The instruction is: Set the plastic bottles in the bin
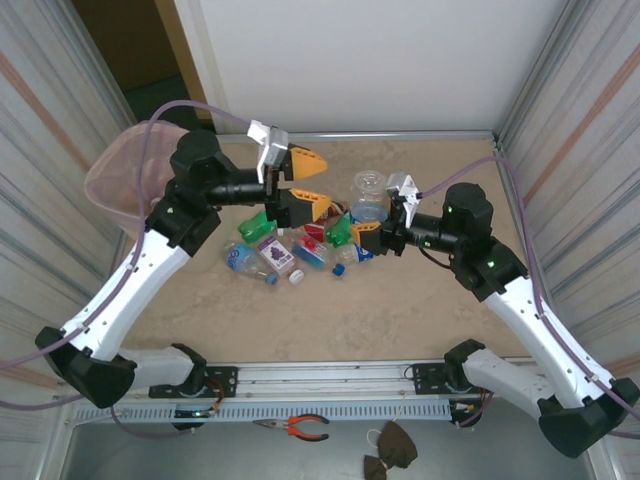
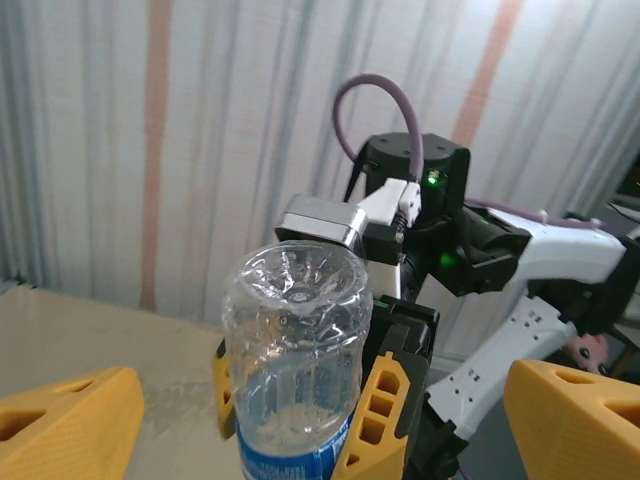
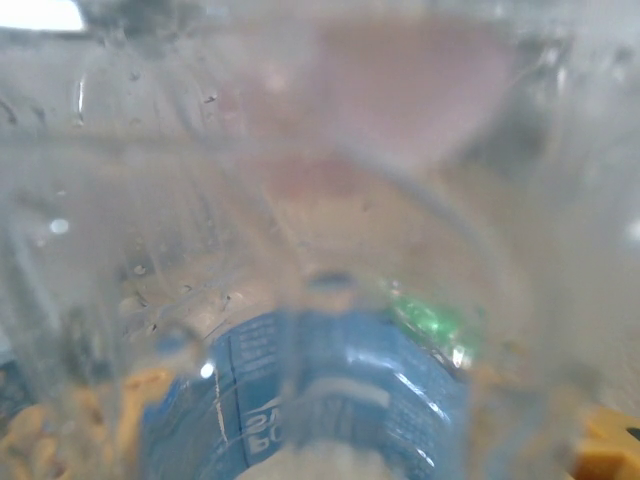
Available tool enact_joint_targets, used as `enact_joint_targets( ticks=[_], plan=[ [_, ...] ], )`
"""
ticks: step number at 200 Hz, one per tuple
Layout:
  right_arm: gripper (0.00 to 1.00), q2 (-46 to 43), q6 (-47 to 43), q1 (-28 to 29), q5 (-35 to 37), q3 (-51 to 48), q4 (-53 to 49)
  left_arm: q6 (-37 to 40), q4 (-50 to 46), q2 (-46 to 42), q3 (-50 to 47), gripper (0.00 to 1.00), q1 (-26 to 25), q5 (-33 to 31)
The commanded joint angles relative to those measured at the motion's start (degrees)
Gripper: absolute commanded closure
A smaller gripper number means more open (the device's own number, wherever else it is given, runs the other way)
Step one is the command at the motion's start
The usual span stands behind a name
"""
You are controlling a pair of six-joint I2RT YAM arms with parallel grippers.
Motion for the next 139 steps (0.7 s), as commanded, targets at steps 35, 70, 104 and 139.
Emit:
enact_joint_targets(
  ticks=[35,70,104,139],
  plan=[
    [0.4,-1.6,-3.8,3.8,-2.7,3.2,3.3,9.9,-4.3,5.2,7.0,0.05,-7.3,1.5],
    [0.4,-2.0,-4.1,5.1,-0.6,3.5,3.4,11.7,-7.4,8.5,9.9,0.06,-9.9,1.4],
    [0.4,-2.6,-4.3,5.4,1.5,3.1,3.3,12.0,-7.7,9.5,10.2,0.12,-10.7,2.5],
    [0.4,-3.0,-4.4,5.5,2.4,2.9,3.4,12.2,-7.7,10.2,10.6,0.18,-11.2,5.1]
  ],
)
